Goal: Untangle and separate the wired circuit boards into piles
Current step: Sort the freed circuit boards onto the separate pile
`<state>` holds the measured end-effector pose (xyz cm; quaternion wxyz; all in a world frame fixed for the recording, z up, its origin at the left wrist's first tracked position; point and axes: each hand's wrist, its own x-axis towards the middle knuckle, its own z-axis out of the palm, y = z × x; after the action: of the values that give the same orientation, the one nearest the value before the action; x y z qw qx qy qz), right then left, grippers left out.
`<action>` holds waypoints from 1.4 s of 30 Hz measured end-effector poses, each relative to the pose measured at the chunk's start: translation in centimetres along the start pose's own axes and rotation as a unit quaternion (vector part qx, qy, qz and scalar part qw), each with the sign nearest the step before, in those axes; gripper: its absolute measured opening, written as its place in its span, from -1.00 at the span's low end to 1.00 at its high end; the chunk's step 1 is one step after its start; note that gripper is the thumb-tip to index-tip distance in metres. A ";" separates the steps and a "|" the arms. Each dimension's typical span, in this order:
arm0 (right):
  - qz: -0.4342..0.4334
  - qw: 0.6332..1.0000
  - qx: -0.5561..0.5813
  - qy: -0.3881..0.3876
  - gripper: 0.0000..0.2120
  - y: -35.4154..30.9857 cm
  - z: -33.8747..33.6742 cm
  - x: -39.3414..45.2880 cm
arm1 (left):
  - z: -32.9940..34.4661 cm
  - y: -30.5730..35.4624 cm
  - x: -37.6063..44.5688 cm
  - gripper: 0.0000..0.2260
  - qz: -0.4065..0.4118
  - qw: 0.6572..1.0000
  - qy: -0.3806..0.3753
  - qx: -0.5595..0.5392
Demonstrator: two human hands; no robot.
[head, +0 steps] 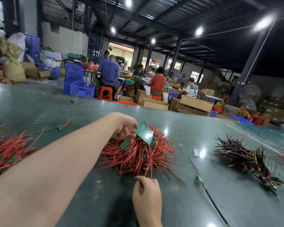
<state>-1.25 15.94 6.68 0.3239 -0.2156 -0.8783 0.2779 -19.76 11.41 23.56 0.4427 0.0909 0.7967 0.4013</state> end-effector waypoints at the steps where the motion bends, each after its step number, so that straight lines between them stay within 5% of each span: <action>1: 0.044 0.999 0.021 0.009 -0.79 -0.1 -0.2 0.0 | -0.1 0.1 -0.4 -0.66 0.004 0.998 0.035 0.049; 6: 0.149 0.972 0.152 0.103 -0.71 -0.6 -1.1 -0.1 | 0.4 -0.2 1.5 -0.68 0.173 0.937 0.293 0.083; 11: 0.113 0.974 0.176 0.084 -0.67 -0.7 -1.1 -0.2 | 1.6 -1.8 3.6 -0.53 0.160 0.972 0.163 0.052; 15: 0.104 0.976 0.177 0.072 -0.70 -0.7 -0.8 -0.4 | 2.0 -2.1 4.9 -0.50 0.171 0.961 0.215 0.012; 18: 0.101 0.974 0.184 0.080 -0.70 -0.6 -0.8 -0.3 | 2.4 -1.9 5.3 -0.39 0.161 0.967 0.193 0.033; 24: 0.106 0.961 0.225 0.118 -0.67 -0.4 -0.7 0.0 | 2.7 -0.6 4.6 -0.50 0.175 0.969 0.165 -0.053; 29: 0.193 0.875 0.366 0.251 -0.61 0.1 -1.7 1.2 | 0.7 0.1 1.6 -0.75 0.174 0.961 0.106 -0.188; 33: 0.248 0.812 0.440 0.292 -0.68 0.6 -2.6 2.0 | -2.9 -0.9 -1.7 -0.72 0.241 0.932 0.187 -0.194; 36: 0.261 0.801 0.470 0.264 -0.70 0.6 -2.5 2.2 | -4.8 -3.2 -5.1 -0.57 0.279 0.916 0.198 -0.210; 42: 0.224 0.810 0.534 0.092 -0.60 -0.8 -3.0 2.2 | -1.6 -12.7 -11.0 -0.84 0.230 0.916 0.022 -0.328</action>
<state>-0.87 17.58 10.09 0.3962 -0.2240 -0.4844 0.7471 -11.83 -3.35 21.82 0.3257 0.1127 0.5870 0.7326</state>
